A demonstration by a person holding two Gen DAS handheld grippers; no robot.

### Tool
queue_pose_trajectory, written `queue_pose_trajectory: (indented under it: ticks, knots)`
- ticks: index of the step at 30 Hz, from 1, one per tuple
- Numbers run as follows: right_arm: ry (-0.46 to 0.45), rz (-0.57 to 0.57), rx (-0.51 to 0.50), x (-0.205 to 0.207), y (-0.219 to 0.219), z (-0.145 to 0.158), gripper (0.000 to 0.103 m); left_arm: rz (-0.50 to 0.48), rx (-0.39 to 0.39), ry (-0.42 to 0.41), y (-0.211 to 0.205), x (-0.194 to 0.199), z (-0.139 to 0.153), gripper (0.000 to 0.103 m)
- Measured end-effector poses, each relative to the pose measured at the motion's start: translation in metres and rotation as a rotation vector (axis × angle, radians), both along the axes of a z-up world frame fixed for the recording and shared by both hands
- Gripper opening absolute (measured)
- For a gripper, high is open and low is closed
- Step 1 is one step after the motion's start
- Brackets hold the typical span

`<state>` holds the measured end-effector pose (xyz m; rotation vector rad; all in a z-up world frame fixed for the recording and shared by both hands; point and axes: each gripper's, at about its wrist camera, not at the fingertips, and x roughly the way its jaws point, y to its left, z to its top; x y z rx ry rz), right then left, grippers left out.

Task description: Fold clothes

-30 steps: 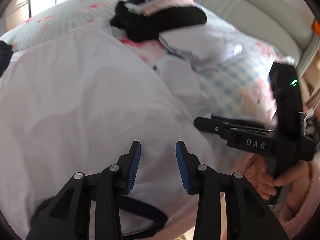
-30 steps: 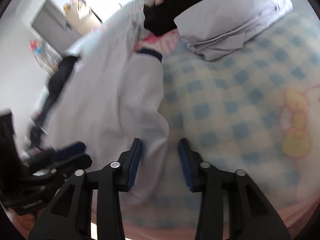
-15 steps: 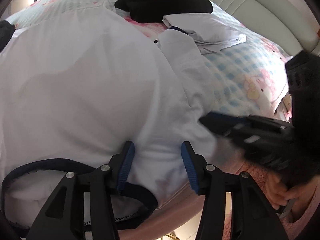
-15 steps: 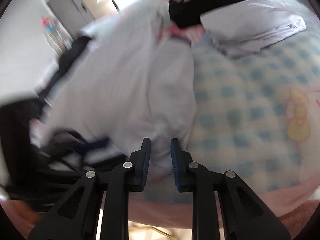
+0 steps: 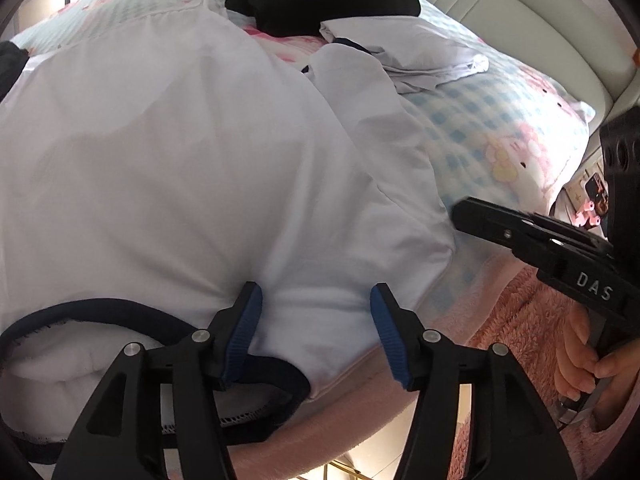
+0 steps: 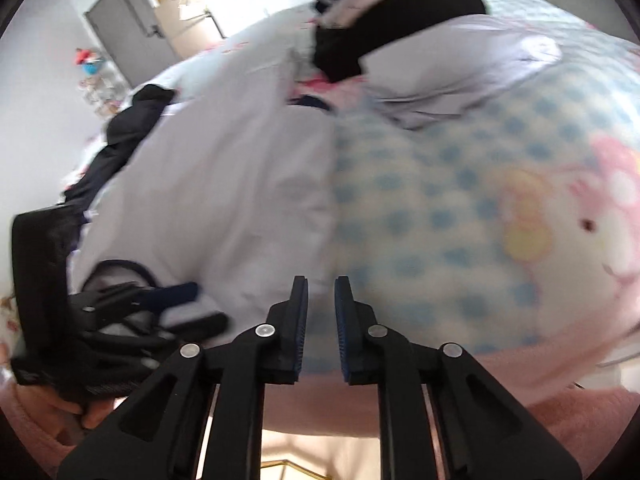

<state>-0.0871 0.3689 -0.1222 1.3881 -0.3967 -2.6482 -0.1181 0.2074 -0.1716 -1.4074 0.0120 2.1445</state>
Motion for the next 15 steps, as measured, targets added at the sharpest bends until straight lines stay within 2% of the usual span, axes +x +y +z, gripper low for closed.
queue_pose_trajectory:
  ticks: [4,8,11,13,15]
  knots:
    - [-0.014,0.049,0.043,-0.011,-0.018,-0.003,0.017,0.004,0.006,-0.006,-0.001,0.000,-0.001,0.060]
    - [-0.147,-0.025,0.193,-0.011,-0.016,-0.031,0.022,-0.013,-0.004,-0.016,0.001,0.003,0.000,0.060]
    - [-0.130,-0.067,0.112,-0.005,0.000,-0.017,0.022,-0.042,0.002,-0.017,0.002,0.005,0.011,0.060]
    - [-0.055,-0.068,0.051,-0.007,0.011,0.002,0.023,-0.039,0.037,-0.018,-0.001,-0.002,0.021,0.060]
    - [0.019,-0.061,0.012,-0.018,0.022,0.022,0.029,-0.004,0.061,-0.004,-0.004,-0.015,0.032,0.060]
